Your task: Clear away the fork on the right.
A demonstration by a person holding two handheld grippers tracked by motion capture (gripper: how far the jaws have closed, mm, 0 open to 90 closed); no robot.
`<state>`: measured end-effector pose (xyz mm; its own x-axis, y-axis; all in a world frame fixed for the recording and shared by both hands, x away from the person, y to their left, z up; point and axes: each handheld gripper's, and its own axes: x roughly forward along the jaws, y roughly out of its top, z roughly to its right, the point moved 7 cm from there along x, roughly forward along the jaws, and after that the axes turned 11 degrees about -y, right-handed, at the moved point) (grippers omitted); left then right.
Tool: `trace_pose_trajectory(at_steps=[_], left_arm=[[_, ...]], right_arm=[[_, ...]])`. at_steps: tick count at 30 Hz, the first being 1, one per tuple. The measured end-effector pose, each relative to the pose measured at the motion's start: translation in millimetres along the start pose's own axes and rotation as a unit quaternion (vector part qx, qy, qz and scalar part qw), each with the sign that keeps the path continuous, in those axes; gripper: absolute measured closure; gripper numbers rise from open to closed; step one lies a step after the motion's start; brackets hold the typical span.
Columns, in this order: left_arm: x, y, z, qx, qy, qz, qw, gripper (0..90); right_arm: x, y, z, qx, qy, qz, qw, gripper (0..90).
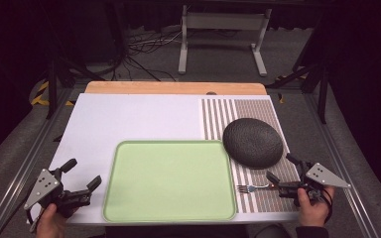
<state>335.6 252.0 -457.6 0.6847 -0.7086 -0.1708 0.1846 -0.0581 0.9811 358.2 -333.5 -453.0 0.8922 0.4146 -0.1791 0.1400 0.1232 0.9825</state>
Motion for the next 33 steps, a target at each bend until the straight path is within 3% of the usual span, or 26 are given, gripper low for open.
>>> trace_pose_trajectory(at_steps=[25,33], left_arm=[[0.0,-0.3,-0.2,-0.001,0.0,0.0,1.0,0.1],[0.1,-1.1,-0.7,-0.002,0.002,-0.002,1.0,0.1]], right_arm=[[0.9,1.7,-2.0,0.001,0.002,0.0,1.0,0.0],[9.6,14.2,-10.5,0.0,0.02,0.004,0.9998,0.0]])
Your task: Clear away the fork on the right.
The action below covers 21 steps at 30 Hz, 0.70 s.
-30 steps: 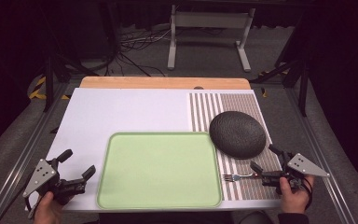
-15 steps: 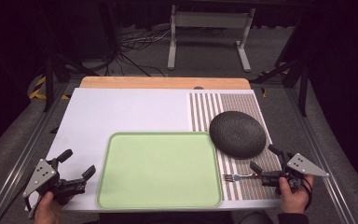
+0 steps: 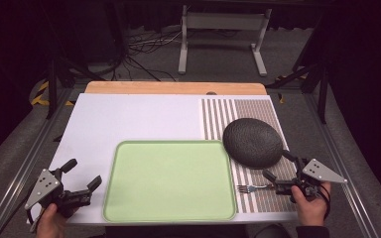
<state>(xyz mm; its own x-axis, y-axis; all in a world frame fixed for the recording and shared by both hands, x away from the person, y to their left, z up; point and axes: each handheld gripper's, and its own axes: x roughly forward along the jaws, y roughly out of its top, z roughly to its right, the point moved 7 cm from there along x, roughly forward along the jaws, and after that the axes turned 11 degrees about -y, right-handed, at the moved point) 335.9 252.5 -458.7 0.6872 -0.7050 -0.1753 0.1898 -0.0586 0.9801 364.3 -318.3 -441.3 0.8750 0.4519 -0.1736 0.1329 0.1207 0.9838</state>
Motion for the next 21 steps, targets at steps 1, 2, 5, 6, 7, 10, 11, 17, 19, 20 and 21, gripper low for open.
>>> trace_pose_trajectory(at_steps=[1,2,5,6,7,10,11,17,19,20,21], left_arm=[[-0.1,-0.1,-0.3,0.0,0.0,0.0,1.0,0.1],[-0.2,-0.2,-0.4,0.0,0.0,-0.001,1.0,0.1],[-0.3,-0.2,-0.6,0.0,0.0,-0.001,1.0,0.1],[-0.4,-0.3,-0.6,-0.001,0.001,-0.001,1.0,0.1],[-0.4,-0.3,-0.6,-0.001,0.001,-0.001,1.0,0.1],[-0.7,-0.1,-0.5,0.0,0.002,0.0,1.0,0.1],[-0.8,0.1,-0.5,0.0,0.002,0.0,1.0,0.1],[-1.0,0.2,-0.8,0.0,0.001,0.001,1.0,0.1],[-0.9,0.3,-0.6,0.001,0.0,0.001,1.0,0.1],[-0.9,0.3,-0.4,0.001,0.001,0.001,1.0,0.1],[-1.0,0.4,-0.3,0.001,0.001,0.001,1.0,0.1]], right_arm=[[1.0,1.6,-0.9,-0.001,0.002,0.001,1.0,0.0],[2.2,3.5,-2.3,0.001,0.006,0.001,1.0,0.0],[6.5,7.3,-6.0,0.001,0.01,-0.005,0.9999,0.0],[7.8,8.2,-7.1,0.001,0.012,-0.005,0.9999,0.0],[9.7,9.5,-9.3,0.001,0.016,-0.009,0.9998,0.0],[14.7,13.1,-13.3,-0.006,0.022,-0.014,0.9996,0.0],[14.7,13.1,-13.3,-0.006,0.022,-0.014,0.9996,0.0],[24.5,20.2,-15.5,0.0,0.014,-0.036,0.9993,0.1],[26.3,21.7,-16.7,-0.003,0.021,-0.053,0.9983,0.6],[26.9,22.0,-17.1,-0.007,0.023,-0.061,0.9978,0.6],[27.6,21.7,-18.2,-0.015,0.028,-0.078,0.9964,0.9]])
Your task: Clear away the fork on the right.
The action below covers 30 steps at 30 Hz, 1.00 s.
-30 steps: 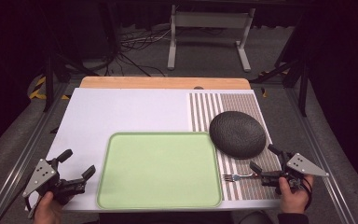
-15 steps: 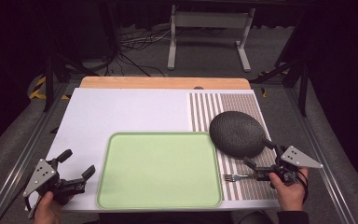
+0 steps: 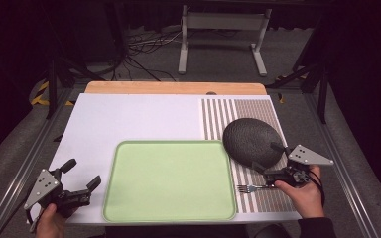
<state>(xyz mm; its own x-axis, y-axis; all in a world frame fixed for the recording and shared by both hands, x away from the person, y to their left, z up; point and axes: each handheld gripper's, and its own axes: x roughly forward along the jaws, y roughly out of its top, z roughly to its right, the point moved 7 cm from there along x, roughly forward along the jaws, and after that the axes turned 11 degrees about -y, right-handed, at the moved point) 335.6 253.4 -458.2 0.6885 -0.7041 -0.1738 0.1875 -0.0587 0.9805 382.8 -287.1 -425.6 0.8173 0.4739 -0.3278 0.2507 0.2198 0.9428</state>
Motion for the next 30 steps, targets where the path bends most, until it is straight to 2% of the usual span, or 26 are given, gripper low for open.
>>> trace_pose_trajectory(at_steps=[3,4,7,8,11,14,17,18,19,21,23,24,27,28,30], left_arm=[[0.1,0.0,-0.2,0.0,0.0,0.0,1.0,0.1],[0.1,-0.1,-0.2,0.0,0.0,0.0,1.0,0.1],[0.1,0.0,0.1,0.0,0.0,0.0,1.0,0.1],[0.1,0.0,0.1,0.0,0.0,0.0,1.0,0.1],[-0.2,0.1,-0.2,0.001,0.0,0.0,1.0,0.1],[-0.1,0.1,-0.4,0.001,0.001,0.0,1.0,0.1],[0.2,0.1,-0.1,0.001,0.0,0.0,1.0,0.1],[0.3,0.1,0.0,0.001,0.0,-0.001,1.0,0.1],[0.3,0.1,0.0,0.001,0.0,-0.001,1.0,0.1],[0.3,0.1,-0.1,0.002,0.0,-0.001,1.0,0.1],[0.1,0.2,-0.3,0.001,0.0,0.0,1.0,0.1],[0.1,0.2,-0.3,0.001,0.0,0.0,1.0,0.1],[0.3,0.0,-0.4,0.001,-0.001,0.0,1.0,0.1],[0.3,0.0,-0.4,0.001,-0.001,0.0,1.0,0.1],[0.3,-0.1,-0.3,0.001,0.0,-0.001,1.0,0.1]], right_arm=[[2.3,-1.4,-4.0,-0.027,0.017,-0.046,0.9985,1.3],[3.2,-1.6,-5.2,-0.04,0.019,-0.063,0.997,2.2],[5.0,-0.1,-6.4,-0.062,0.022,-0.099,0.9929,3.6],[5.0,-0.1,-6.4,-0.062,0.022,-0.099,0.9929,3.6],[5.8,0.9,-6.7,-0.088,0.027,-0.135,0.9866,3.5],[5.3,1.2,-7.3,-0.113,0.032,-0.171,0.9782,3.5],[5.9,-0.1,-7.7,-0.125,0.035,-0.197,0.9718,3.3],[6.7,-1.9,-7.9,-0.131,0.033,-0.209,0.9685,3.3],[6.7,-1.9,-7.9,-0.131,0.033,-0.209,0.9685,3.3],[7.9,-5.5,-7.9,-0.149,0.032,-0.233,0.9604,3.5],[9.6,-7.9,-8.2,-0.16,0.034,-0.246,0.9555,3.6],[10.0,-9.7,-8.4,-0.169,0.036,-0.258,0.9507,3.8],[10.5,-12.5,-8.6,-0.183,0.038,-0.277,0.9424,3.8],[10.5,-12.5,-8.6,-0.183,0.038,-0.277,0.9424,3.8],[10.5,-14.8,-9.5,-0.197,0.044,-0.292,0.9349,4.3]])
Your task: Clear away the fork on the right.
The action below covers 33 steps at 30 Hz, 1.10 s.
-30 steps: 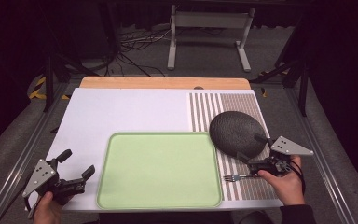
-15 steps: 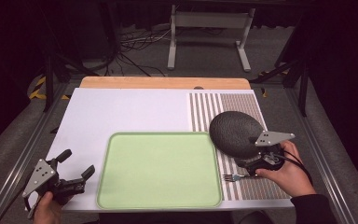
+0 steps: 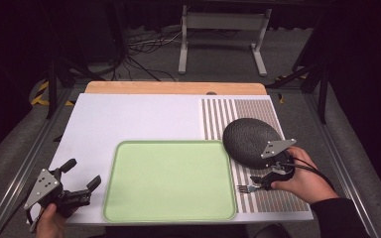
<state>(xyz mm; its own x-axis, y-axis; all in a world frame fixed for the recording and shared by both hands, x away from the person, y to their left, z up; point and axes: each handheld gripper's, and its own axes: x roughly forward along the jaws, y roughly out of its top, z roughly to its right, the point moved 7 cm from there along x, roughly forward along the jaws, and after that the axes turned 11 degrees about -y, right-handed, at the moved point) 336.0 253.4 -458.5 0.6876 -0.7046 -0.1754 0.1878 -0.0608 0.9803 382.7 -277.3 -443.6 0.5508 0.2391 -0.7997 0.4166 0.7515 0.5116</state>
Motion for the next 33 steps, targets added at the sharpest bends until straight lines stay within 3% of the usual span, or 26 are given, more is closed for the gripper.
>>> trace_pose_trajectory(at_steps=[4,7,15,16,21,24,26,33], left_arm=[[0.0,-0.1,0.0,0.0,0.0,0.0,1.0,0.2],[0.0,-0.1,-0.1,0.0,0.0,0.0,1.0,0.1],[-0.2,0.1,-0.2,0.0,0.0,0.001,1.0,0.1],[-0.3,0.1,-0.2,0.0,0.0,0.001,1.0,0.1],[-0.4,0.3,-0.3,0.0,0.001,0.001,1.0,0.1],[-0.4,0.3,-0.3,0.0,0.001,0.001,1.0,0.1],[-0.5,0.3,-0.3,0.0,0.001,0.001,1.0,0.1],[-0.6,0.5,-0.1,0.001,0.001,0.001,1.0,0.1]], right_arm=[[3.0,-3.3,-2.8,-0.027,0.011,-0.028,0.9992,4.7],[4.2,-4.6,-4.3,-0.034,0.014,-0.038,0.9986,5.4],[8.2,-11.5,-8.7,-0.07,0.031,-0.082,0.9937,7.2],[9.7,-14.0,-10.3,-0.079,0.036,-0.094,0.9918,7.6],[12.8,-18.7,-14.5,-0.09,0.047,-0.113,0.9884,8.9],[14.2,-23.8,-17.0,-0.099,0.056,-0.138,0.9839,10.0],[14.8,-24.7,-17.4,-0.102,0.059,-0.141,0.983,10.8],[16.4,-34.0,-25.1,-0.121,0.085,-0.186,0.9713,17.1]])
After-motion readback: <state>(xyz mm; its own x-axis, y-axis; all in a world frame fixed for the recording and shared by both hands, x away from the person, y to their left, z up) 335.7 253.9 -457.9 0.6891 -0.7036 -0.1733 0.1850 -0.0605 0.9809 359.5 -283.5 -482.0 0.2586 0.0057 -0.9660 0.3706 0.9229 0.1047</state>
